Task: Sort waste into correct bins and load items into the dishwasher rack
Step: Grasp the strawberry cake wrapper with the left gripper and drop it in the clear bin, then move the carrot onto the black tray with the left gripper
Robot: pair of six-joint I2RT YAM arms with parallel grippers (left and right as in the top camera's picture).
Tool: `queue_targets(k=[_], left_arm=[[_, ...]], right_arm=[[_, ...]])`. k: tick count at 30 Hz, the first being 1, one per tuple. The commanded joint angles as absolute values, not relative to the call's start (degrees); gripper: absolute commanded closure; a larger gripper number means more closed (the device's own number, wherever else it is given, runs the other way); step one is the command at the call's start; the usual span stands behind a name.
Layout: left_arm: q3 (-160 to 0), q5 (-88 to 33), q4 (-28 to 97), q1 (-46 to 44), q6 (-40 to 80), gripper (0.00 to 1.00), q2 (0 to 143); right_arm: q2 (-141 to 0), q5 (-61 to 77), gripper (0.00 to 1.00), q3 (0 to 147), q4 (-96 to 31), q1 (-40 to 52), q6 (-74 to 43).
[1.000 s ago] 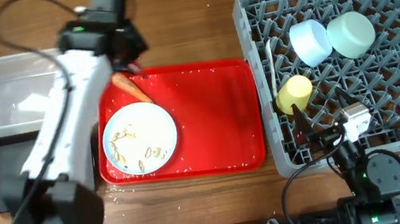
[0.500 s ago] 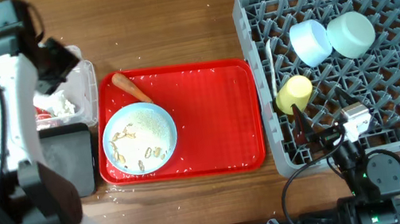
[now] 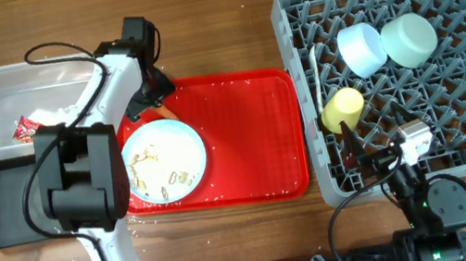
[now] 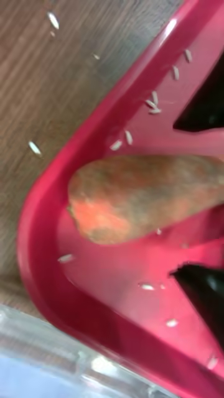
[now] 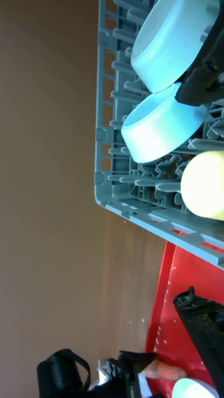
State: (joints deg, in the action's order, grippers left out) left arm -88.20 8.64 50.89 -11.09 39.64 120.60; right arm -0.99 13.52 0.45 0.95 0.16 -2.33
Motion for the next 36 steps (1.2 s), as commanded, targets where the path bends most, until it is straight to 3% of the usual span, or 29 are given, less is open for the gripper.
queue_targets(k=[1,3,5,11,13,15,17,19,21,26,27,28,29,30,31,32,34,36], left_arm=[[-88.1,9.9,49.6,-10.8,40.9,0.62,122.3],[-88.8,9.4,49.0,-10.7,41.0,0.80,121.6],[-90.7,7.0,49.1,-10.8,40.8,0.86,119.5],[-94.1,7.2,53.5,-10.6,40.8,0.86,102.9],[-94.1,7.6,61.1,-9.2,40.8,0.87,97.3],[-94.1,7.7,70.9,-6.3,40.8,0.96,95.0],[-93.8,11.2,83.6,-1.3,42.8,0.96,94.4],[-92.2,14.8,88.0,2.6,46.0,0.96,94.4],[-86.3,15.7,85.8,9.3,47.6,0.91,94.1],[-66.2,8.9,63.6,21.2,48.7,0.96,94.1],[-64.5,8.4,61.7,22.7,48.7,0.94,94.1],[-64.0,8.4,61.0,23.9,48.7,0.81,94.1],[-64.0,8.2,60.6,25.7,48.7,0.55,94.1],[-64.0,7.2,59.8,26.5,48.7,0.12,94.0],[-64.0,5.6,59.2,27.0,48.7,0.00,94.1],[-64.1,1.8,58.6,27.4,47.6,0.00,94.1],[-66.0,-8.6,58.8,27.7,39.9,0.32,93.3],[-67.5,-10.7,60.4,25.6,39.6,0.34,91.1]], right_arm=[[-0.4,14.3,0.00,0.3,1.3,-0.1,-3.0],[-0.4,14.3,0.00,0.3,1.3,-0.1,-3.0],[-0.4,14.3,0.00,0.3,1.3,-0.1,-3.0],[-0.4,14.3,0.00,0.3,1.3,-0.1,-3.0],[-0.4,14.3,0.00,0.3,1.3,-0.1,-3.0],[-0.4,14.3,0.00,0.3,1.3,-0.1,-3.0],[-0.4,14.3,0.00,0.3,1.3,-0.1,-3.0],[-0.4,14.3,0.00,0.3,1.3,-0.1,-3.0],[-0.4,14.3,0.00,0.3,1.3,-0.1,-3.0],[-0.4,14.3,0.00,0.3,1.3,-0.1,-3.0],[-0.4,14.3,0.00,0.3,1.3,-0.1,-3.0],[-0.4,14.3,0.00,0.3,1.3,-0.1,-3.0],[-0.4,14.3,0.00,0.3,1.3,-0.1,-3.0],[-0.4,14.3,0.00,0.3,1.3,-0.1,-3.0],[-0.4,14.3,0.00,0.3,1.3,-0.1,-3.0],[-0.4,14.3,0.00,0.3,1.3,-0.1,-3.0],[-0.4,14.3,0.00,0.3,1.3,-0.1,-3.0],[-0.4,14.3,0.00,0.3,1.3,-0.1,-3.0]])
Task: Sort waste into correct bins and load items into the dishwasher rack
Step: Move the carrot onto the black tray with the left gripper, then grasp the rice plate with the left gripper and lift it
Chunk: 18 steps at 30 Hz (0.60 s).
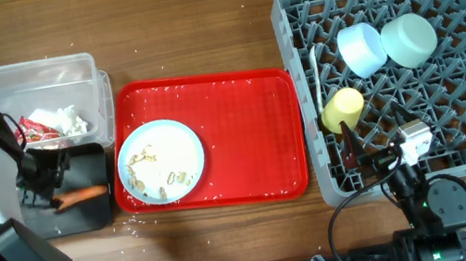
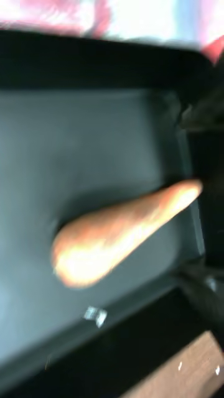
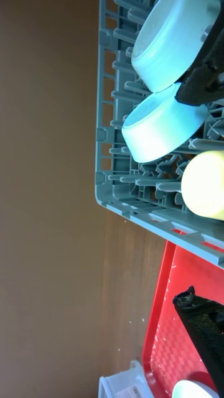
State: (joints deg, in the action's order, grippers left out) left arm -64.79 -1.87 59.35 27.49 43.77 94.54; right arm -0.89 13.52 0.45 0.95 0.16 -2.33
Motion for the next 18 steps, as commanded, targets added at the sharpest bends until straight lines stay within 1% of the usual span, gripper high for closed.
queue_targets(k=[1,3,6,7,9,10,11,13,14,18], left_arm=[[-67.8,-10.7,60.9,23.5,39.6,0.34,89.5],[-67.8,-9.1,61.1,15.1,39.6,0.35,85.7],[-67.7,-0.6,59.8,-1.2,38.9,0.35,84.7],[-67.5,1.5,58.8,-5.4,37.6,0.34,85.4],[-67.4,4.5,54.4,-17.8,29.0,0.30,88.8],[-67.4,6.7,53.4,-21.7,27.4,0.30,90.7],[-67.4,10.1,52.6,-25.9,27.4,0.33,93.3],[-67.4,13.4,51.8,-30.4,27.4,0.42,98.0],[-67.4,13.6,51.3,-31.5,27.4,0.44,100.1],[-67.4,13.5,49.4,-33.1,27.4,0.50,106.9]], right_arm=[[-0.4,14.3,0.00,0.3,1.3,-0.1,-3.0],[-0.4,14.3,0.00,0.3,1.3,-0.1,-3.0],[-0.4,14.3,0.00,0.3,1.3,-0.1,-3.0],[-0.4,14.3,0.00,0.3,1.3,-0.1,-3.0],[-0.4,14.3,0.00,0.3,1.3,-0.1,-3.0],[-0.4,14.3,0.00,0.3,1.3,-0.1,-3.0],[-0.4,14.3,0.00,0.3,1.3,-0.1,-3.0],[-0.4,14.3,0.00,0.3,1.3,-0.1,-3.0],[-0.4,14.3,0.00,0.3,1.3,-0.1,-3.0],[-0.4,14.3,0.00,0.3,1.3,-0.1,-3.0]])
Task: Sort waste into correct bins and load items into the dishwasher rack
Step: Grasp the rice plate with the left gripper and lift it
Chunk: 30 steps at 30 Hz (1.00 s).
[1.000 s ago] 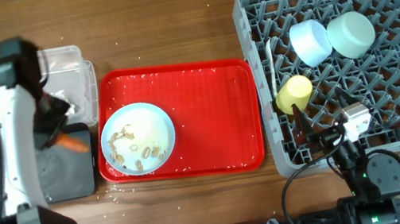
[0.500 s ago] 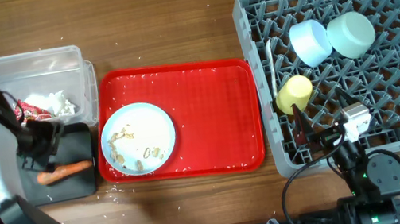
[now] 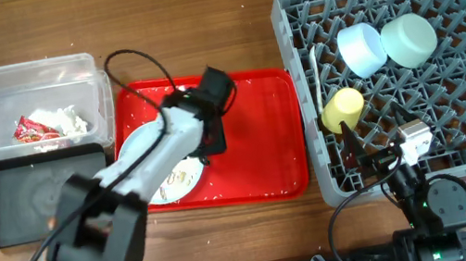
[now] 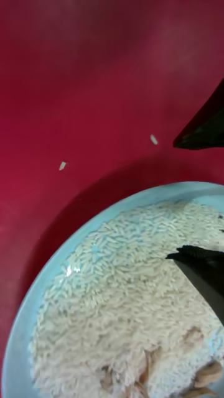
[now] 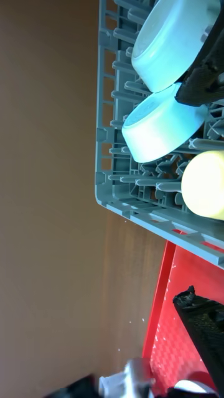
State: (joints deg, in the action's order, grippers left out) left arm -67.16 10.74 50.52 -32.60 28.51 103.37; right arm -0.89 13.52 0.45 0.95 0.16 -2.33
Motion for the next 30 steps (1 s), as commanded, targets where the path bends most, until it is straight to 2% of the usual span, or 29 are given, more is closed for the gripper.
queue_targets(k=[1,2,3,10,12,13,16,23,30], left_arm=[[-67.4,13.1,48.1,-33.3,27.4,0.59,108.2],[-67.4,12.3,47.3,-33.7,27.4,0.69,109.0],[-67.4,12.0,47.0,-34.1,27.4,0.74,109.2],[-67.4,15.2,45.5,-38.0,27.4,0.79,112.5],[-67.4,15.8,45.3,-38.0,27.4,0.94,115.0],[-67.4,16.0,45.4,-38.0,27.4,0.96,115.2],[-68.8,18.4,47.1,-38.0,27.4,0.96,114.0],[-82.3,25.7,62.8,-38.0,27.3,0.96,109.9],[-90.0,28.4,71.4,-38.0,25.5,0.96,107.7]], right_arm=[[-0.4,14.3,0.00,0.3,1.3,-0.1,-3.0],[-0.4,14.3,0.00,0.3,1.3,-0.1,-3.0],[-0.4,14.3,0.00,0.3,1.3,-0.1,-3.0],[-0.4,14.3,0.00,0.3,1.3,-0.1,-3.0],[-0.4,14.3,0.00,0.3,1.3,-0.1,-3.0],[-0.4,14.3,0.00,0.3,1.3,-0.1,-3.0],[-0.4,14.3,0.00,0.3,1.3,-0.1,-3.0],[-0.4,14.3,0.01,0.3,1.3,-0.1,-3.0],[-0.4,14.3,0.00,0.3,1.3,-0.1,-3.0]])
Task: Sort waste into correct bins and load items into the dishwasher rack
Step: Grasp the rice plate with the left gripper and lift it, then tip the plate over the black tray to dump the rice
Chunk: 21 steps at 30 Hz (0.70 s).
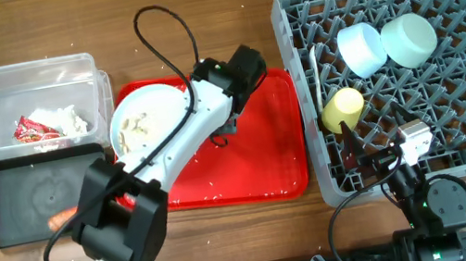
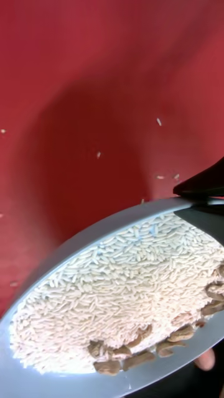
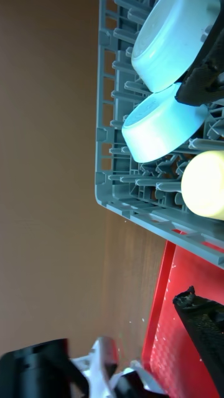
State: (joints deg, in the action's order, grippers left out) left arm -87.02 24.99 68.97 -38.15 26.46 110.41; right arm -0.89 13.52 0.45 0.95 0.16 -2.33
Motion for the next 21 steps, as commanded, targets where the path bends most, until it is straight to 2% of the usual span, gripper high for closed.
queue_targets(k=[1,5,9,16,21], left_arm=[[-90.7,28.4,73.1,-38.0,25.6,0.96,106.8],[-91.2,22.8,78.3,-37.9,26.0,0.96,101.2],[-91.1,20.1,84.4,-35.2,31.8,0.96,97.3],[-88.8,14.7,87.8,-18.0,31.7,0.96,93.7],[-84.2,5.4,79.1,-4.9,22.7,0.96,92.2]], right_arm=[[-0.4,14.3,0.00,0.3,1.3,-0.1,-3.0],[-0.4,14.3,0.00,0.3,1.3,-0.1,-3.0],[-0.4,14.3,0.00,0.3,1.3,-0.1,-3.0],[-0.4,14.3,0.00,0.3,1.3,-0.1,-3.0],[-0.4,14.3,0.00,0.3,1.3,-0.1,-3.0]])
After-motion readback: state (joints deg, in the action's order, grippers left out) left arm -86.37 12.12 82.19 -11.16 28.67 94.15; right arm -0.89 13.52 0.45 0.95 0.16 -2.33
